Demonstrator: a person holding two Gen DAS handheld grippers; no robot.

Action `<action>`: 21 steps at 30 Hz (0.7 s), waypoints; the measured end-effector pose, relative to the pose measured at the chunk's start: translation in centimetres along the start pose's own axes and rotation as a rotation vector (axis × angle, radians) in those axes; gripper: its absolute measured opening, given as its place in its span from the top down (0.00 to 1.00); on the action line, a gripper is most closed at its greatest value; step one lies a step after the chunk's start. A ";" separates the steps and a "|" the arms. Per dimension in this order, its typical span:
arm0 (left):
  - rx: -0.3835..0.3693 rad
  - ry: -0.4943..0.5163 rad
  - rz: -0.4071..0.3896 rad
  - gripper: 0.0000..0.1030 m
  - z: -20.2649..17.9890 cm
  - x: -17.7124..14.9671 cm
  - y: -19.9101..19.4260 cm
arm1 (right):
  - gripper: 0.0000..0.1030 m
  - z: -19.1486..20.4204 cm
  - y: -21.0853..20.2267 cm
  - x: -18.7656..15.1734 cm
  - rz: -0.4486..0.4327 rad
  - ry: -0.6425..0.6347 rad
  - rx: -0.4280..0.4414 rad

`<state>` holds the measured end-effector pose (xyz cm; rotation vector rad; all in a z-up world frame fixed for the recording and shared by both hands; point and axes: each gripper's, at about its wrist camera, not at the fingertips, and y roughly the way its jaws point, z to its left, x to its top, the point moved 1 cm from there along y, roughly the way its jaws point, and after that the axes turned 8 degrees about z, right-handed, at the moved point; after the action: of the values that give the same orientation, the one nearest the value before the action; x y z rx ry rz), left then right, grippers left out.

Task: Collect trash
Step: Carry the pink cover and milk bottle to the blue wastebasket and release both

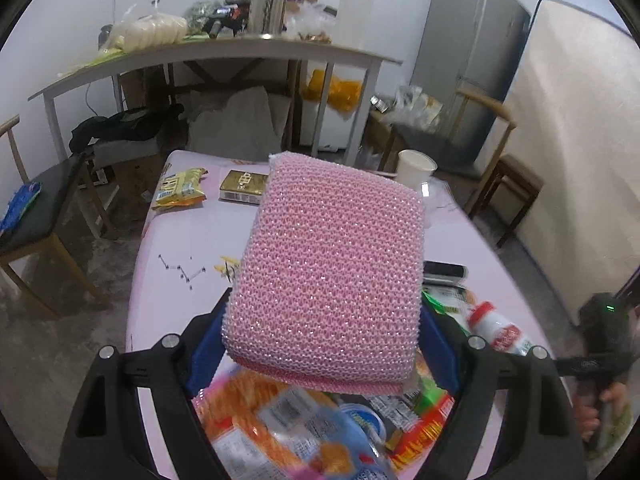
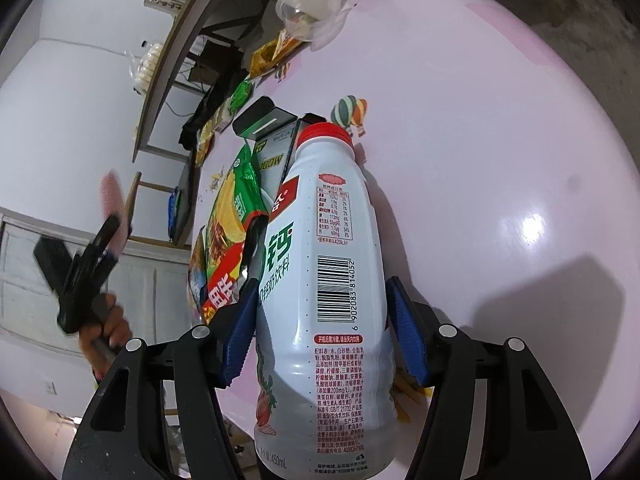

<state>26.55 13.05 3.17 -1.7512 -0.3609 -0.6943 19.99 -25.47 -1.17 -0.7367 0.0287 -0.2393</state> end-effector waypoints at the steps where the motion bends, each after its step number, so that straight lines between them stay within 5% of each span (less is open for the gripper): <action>1: -0.002 -0.010 -0.016 0.21 -0.3 -0.9 -0.9 | 0.43 -0.2 -0.2 -0.4 -0.004 0.003 0.005; 9: -0.001 -0.007 -0.085 0.21 -4.7 -8.4 -4.9 | 0.43 -1.3 -1.3 -2.7 -0.045 0.054 0.048; 21: -0.121 0.013 0.010 0.21 -12.2 -14.5 -4.5 | 0.44 -4.8 -6.1 -7.7 -0.157 0.128 0.175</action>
<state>9.45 4.34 -0.40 -1.8609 -0.3063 -0.7337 10.67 -31.24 -1.05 -0.5493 0.0710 -0.4333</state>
